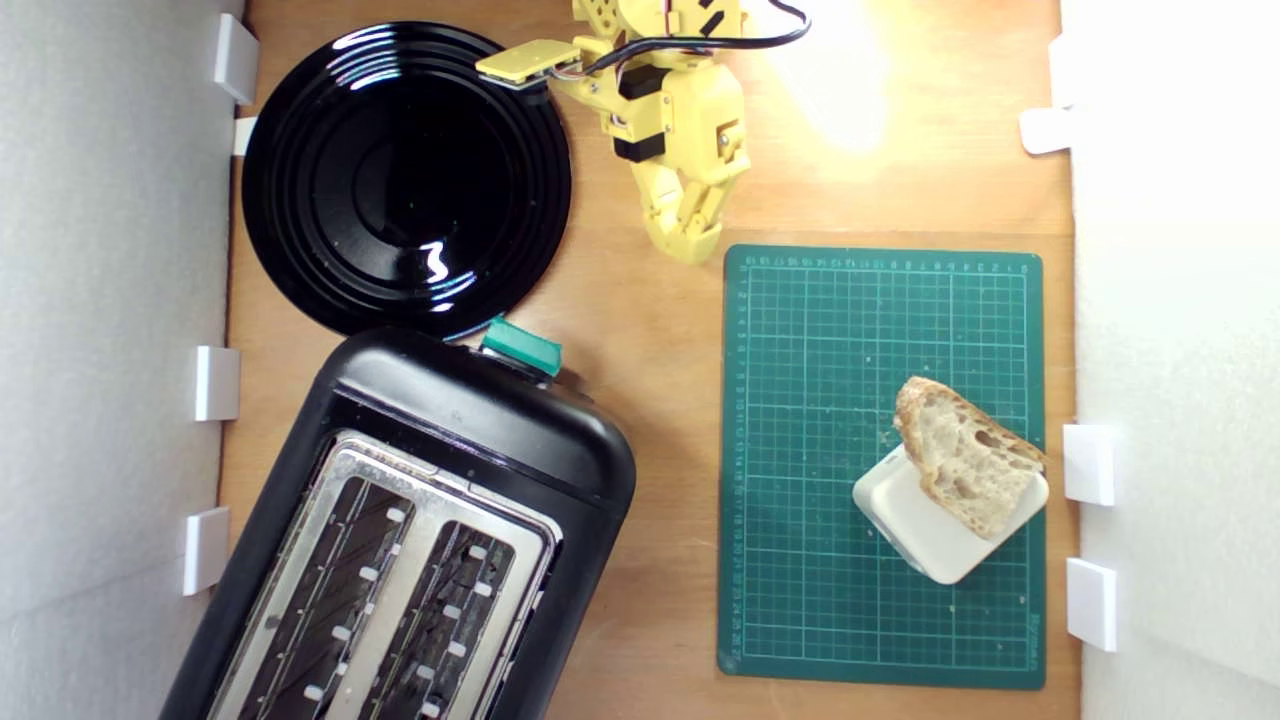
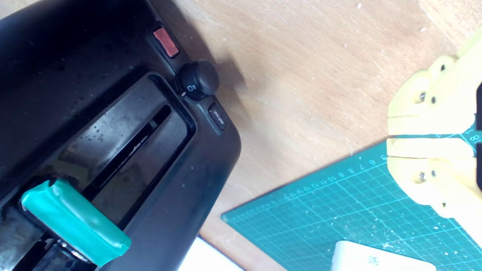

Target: Pick bread and place in toaster

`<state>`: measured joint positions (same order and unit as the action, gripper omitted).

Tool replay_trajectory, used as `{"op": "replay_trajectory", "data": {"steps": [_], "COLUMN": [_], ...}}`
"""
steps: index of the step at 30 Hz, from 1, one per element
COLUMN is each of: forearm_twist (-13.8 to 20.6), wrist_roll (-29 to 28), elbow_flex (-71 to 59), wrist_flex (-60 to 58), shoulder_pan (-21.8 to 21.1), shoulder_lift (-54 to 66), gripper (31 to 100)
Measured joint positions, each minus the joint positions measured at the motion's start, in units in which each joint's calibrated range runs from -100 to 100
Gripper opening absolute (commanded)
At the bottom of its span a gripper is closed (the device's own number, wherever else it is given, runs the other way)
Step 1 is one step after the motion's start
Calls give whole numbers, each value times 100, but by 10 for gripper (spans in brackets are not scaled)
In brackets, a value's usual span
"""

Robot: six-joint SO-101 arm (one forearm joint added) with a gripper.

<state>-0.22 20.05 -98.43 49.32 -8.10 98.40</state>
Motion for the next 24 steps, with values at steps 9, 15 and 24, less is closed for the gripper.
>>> {"op": "replay_trajectory", "data": {"steps": [9, 15, 24], "forearm_twist": [0, -275, -311], "wrist_roll": [0, 0, 0], "elbow_flex": [0, 0, 37], "wrist_flex": [0, 0, 0], "shoulder_pan": [0, 0, 18], "shoulder_lift": [0, 0, -17], "gripper": [314, 314, 315]}}
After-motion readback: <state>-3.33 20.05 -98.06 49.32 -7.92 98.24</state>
